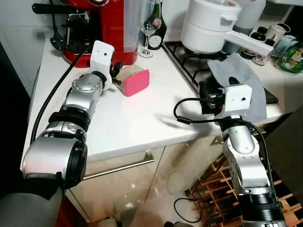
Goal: Restocking fridge
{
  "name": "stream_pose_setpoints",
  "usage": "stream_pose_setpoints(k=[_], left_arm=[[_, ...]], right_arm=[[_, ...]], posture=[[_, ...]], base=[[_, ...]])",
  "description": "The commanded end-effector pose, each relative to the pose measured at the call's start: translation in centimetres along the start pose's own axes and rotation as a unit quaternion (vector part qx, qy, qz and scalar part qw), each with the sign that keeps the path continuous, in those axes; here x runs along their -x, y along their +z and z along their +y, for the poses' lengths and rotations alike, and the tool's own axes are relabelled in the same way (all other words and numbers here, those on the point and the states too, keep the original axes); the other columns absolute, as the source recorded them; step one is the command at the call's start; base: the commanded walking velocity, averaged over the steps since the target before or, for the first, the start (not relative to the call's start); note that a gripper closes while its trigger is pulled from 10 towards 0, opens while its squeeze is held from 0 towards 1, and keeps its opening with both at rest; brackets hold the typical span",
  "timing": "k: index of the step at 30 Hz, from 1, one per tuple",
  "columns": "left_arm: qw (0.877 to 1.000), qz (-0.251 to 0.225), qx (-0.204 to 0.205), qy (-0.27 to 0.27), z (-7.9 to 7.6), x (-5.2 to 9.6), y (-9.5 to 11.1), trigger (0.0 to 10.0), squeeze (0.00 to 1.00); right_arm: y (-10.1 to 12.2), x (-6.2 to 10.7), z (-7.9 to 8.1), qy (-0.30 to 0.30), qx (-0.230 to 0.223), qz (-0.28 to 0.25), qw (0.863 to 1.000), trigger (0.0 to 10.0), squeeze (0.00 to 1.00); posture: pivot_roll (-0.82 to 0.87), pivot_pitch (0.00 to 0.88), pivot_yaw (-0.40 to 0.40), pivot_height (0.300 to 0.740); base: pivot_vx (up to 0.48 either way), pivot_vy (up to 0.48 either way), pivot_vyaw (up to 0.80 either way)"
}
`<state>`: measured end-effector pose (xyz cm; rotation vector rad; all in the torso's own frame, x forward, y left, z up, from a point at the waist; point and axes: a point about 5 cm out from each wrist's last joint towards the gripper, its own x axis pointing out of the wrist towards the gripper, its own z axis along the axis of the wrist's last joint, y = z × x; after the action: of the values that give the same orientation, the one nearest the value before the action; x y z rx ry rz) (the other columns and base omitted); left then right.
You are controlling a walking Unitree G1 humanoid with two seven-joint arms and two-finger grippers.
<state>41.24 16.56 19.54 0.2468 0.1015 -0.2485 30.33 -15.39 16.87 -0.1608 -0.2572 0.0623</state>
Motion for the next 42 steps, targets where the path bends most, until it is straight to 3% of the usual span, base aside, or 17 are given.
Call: stream_pose_setpoints(k=[1,9,19,24,27,30,34,35,36,37,38,39,42], left_arm=[[0.989,0.143,0.008,-0.047,-2.3,1.1,-6.7,10.0,0.0],[0.984,0.17,-0.004,-0.057,-2.4,1.7,-8.1,10.0,0.0],[0.964,0.238,-0.073,-0.089,-2.7,3.4,-11.8,10.0,0.0],[0.959,0.241,-0.103,-0.105,-2.8,3.6,-12.1,10.0,0.0],[0.946,0.247,-0.148,-0.151,-3.0,4.2,-12.9,10.0,0.0],[0.944,0.24,-0.151,-0.166,-2.8,4.6,-13.1,10.0,0.0],[0.959,0.197,-0.145,-0.139,-2.0,4.3,-11.7,10.0,0.0],[0.971,0.159,-0.138,-0.112,-1.6,3.9,-10.4,10.0,0.0],[0.971,0.159,-0.138,-0.112,-1.6,3.9,-10.4,10.0,0.0],[0.993,0.026,-0.117,-0.016,-0.7,3.0,-6.0,10.0,0.0],[0.993,-0.03,-0.109,0.028,-0.2,3.1,-4.3,10.0,0.0],[0.991,-0.059,-0.104,0.053,0.0,3.1,-3.3,10.0,0.0],[0.987,-0.139,-0.038,0.078,-0.9,4.0,-1.1,10.0,0.0]], right_arm=[[0.1,-0.2,-0.4,0.0,0.002,-0.002,1.0,10.0,0.0],[-0.1,-0.1,-0.3,0.002,0.002,0.001,1.0,10.0,0.0],[-0.4,-0.1,-0.1,0.006,0.001,0.008,1.0,10.0,0.0],[-0.4,0.0,-0.2,0.005,0.002,0.008,1.0,10.0,0.0],[-0.5,0.1,-0.4,0.002,0.003,0.009,1.0,10.0,0.0],[-0.5,0.3,-0.5,-0.001,0.003,0.01,1.0,10.0,0.0],[-0.9,0.4,-0.4,0.0,0.002,0.015,1.0,10.0,0.0],[-0.8,0.3,-0.3,0.002,0.002,0.014,1.0,10.0,0.0],[-0.8,0.3,-0.3,0.002,0.002,0.014,1.0,10.0,0.0],[-0.6,0.1,0.0,0.003,-0.002,0.006,1.0,10.0,0.0],[-0.5,0.0,0.0,0.003,-0.004,0.001,1.0,10.0,0.0],[-0.4,0.0,0.0,0.002,-0.004,-0.002,1.0,10.0,0.0],[-0.2,0.0,-0.2,-0.002,-0.007,-0.007,1.0,10.0,0.0]], posture=[[-0.07,0.0,-0.097,0.74],[-0.07,0.0,-0.095,0.74],[-0.06,0.0,-0.098,0.74],[-0.07,0.0,-0.092,0.74],[-0.07,0.0,-0.084,0.74],[-0.07,0.0,-0.085,0.74],[-0.05,0.0,-0.089,0.74],[-0.05,0.0,-0.09,0.74],[-0.05,0.0,-0.09,0.74],[-0.04,0.0,-0.091,0.74],[-0.04,0.0,-0.091,0.74],[-0.04,0.0,-0.091,0.74],[-0.03,0.0,-0.094,0.74]], base=[[0.0,0.0,0.0],[0.0,0.0,0.0],[0.0,0.0,0.0],[0.0,0.0,0.0],[0.0,0.0,0.0],[0.0,0.0,0.0],[0.0,0.0,0.0],[0.0,0.0,0.0],[0.0,0.0,0.0],[0.0,0.0,0.0],[0.0,0.0,0.0],[0.0,0.0,0.0],[0.0,0.0,0.0]])
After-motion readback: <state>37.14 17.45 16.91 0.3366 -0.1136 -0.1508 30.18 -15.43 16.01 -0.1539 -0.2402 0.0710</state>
